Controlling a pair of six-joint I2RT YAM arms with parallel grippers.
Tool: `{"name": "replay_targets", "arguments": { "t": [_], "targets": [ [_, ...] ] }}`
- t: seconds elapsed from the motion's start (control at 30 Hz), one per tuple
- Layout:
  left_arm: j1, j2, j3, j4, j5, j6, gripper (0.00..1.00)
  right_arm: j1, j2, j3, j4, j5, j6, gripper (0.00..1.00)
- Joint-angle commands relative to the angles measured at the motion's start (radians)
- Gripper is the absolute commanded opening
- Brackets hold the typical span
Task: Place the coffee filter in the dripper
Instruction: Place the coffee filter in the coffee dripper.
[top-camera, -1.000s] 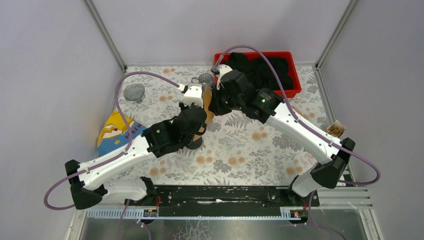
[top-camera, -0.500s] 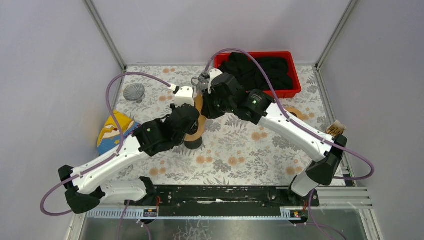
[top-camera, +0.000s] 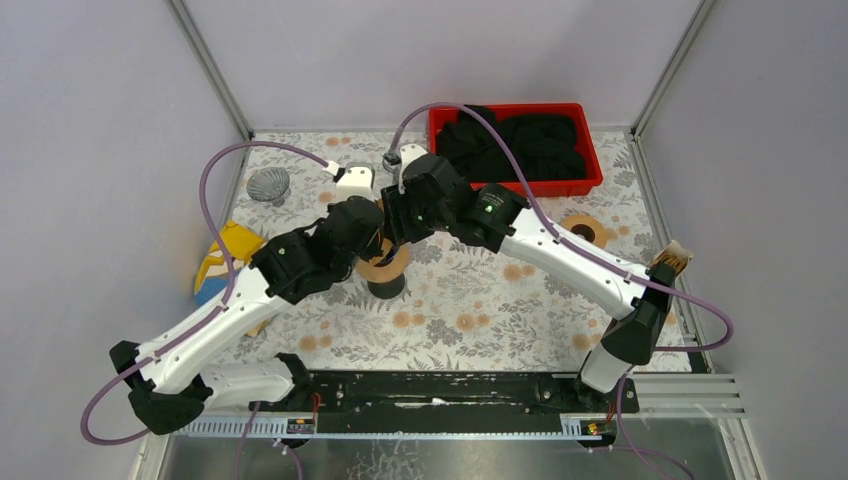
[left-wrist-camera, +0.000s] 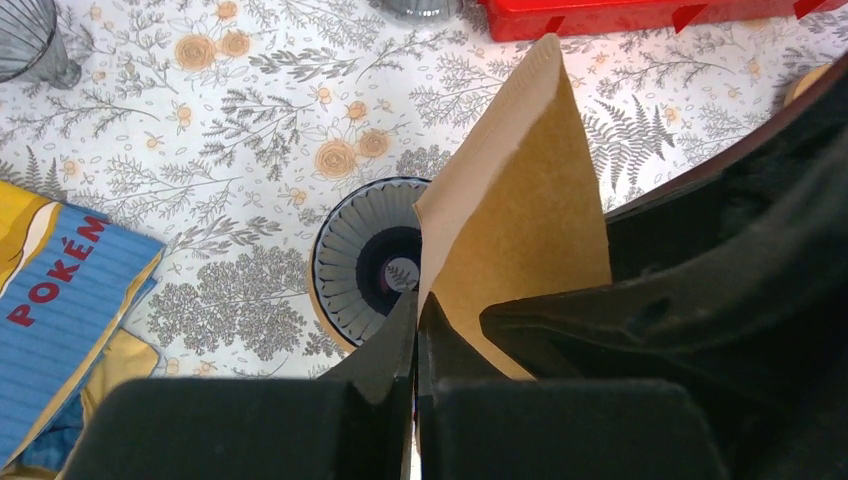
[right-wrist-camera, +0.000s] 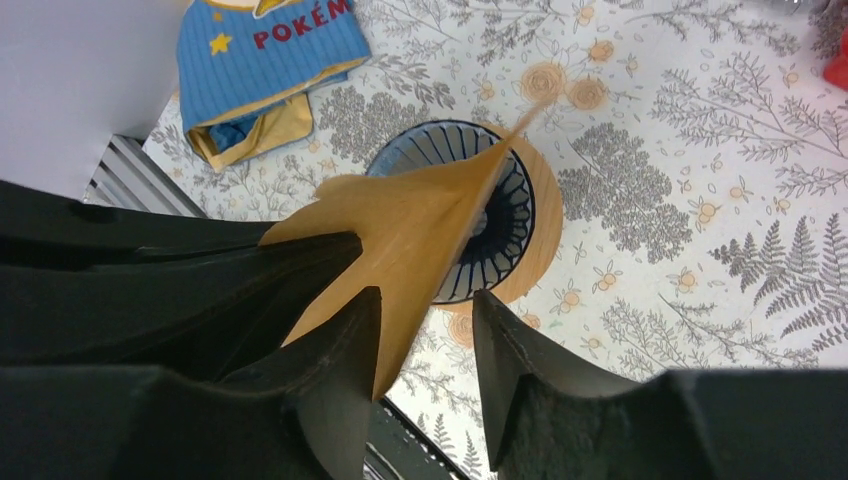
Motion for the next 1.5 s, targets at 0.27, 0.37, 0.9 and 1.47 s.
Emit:
{"name": "replay_targets", "arguments": {
  "t": [0.27,0.37,0.9,1.47],
  "targets": [
    [0.115,0.04,0.025,-0.073,0.164,0.028,0.0,0.015,-0.024,-0.016,0.129,0.079,-0.009,0.56],
    [0.138,0.067,0.033,-0.094,0.197,0.037,0.0,0.015,-0.018,-0.025,0.13,0.077,-0.012,0.58],
    [0.209,0.136,0.054,-0.111,0.293,0.091,0.0,0.013,0.067,-0.031,0.099,0.147,-0.033,0.68],
    [0.287,0.14,0.031,-0.086,0.355,0.137,0.04,0.006,0.099,-0.001,0.016,0.282,-0.09,0.77]
  ]
}}
